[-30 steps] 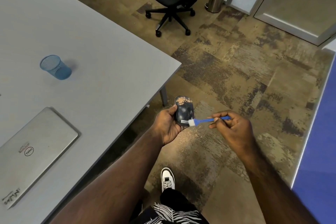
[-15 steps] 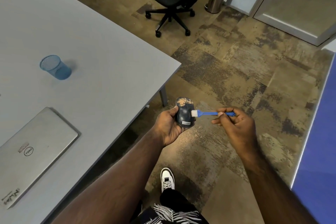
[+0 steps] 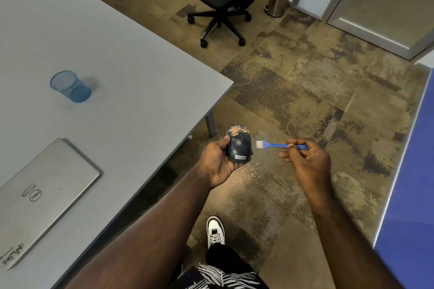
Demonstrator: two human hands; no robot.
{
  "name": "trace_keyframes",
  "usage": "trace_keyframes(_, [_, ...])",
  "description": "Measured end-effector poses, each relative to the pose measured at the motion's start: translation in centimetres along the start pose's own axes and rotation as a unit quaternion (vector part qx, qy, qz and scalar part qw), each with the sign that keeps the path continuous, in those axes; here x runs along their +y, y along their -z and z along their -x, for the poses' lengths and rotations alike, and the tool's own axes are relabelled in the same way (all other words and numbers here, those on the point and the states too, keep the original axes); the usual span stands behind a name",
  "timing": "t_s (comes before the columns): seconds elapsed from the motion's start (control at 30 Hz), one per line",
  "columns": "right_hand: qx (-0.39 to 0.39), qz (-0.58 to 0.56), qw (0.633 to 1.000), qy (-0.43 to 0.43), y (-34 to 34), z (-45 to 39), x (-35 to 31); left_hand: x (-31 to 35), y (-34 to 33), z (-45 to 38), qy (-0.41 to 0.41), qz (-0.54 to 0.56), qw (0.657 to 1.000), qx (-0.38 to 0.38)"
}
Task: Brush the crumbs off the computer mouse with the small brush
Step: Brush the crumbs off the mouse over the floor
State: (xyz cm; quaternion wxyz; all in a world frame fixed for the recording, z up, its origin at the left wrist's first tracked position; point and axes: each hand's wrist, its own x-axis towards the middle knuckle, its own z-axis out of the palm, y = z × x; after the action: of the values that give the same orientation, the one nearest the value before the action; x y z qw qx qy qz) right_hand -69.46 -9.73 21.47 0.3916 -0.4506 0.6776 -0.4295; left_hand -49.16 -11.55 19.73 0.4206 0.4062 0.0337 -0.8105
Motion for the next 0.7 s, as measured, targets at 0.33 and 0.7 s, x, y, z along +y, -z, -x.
trace_keyframes(0.33, [0.006, 0.031, 0.999, 0.018, 0.6, 0.3, 0.0, 0.0, 0.0, 0.3, -0.005, 0.014, 1.0, -0.006])
trace_keyframes(0.7, [-0.029, 0.019, 0.994, 0.103, -0.9, 0.9, -1.7, -0.2, -0.5, 0.5, -0.01, -0.002, 1.0, 0.014])
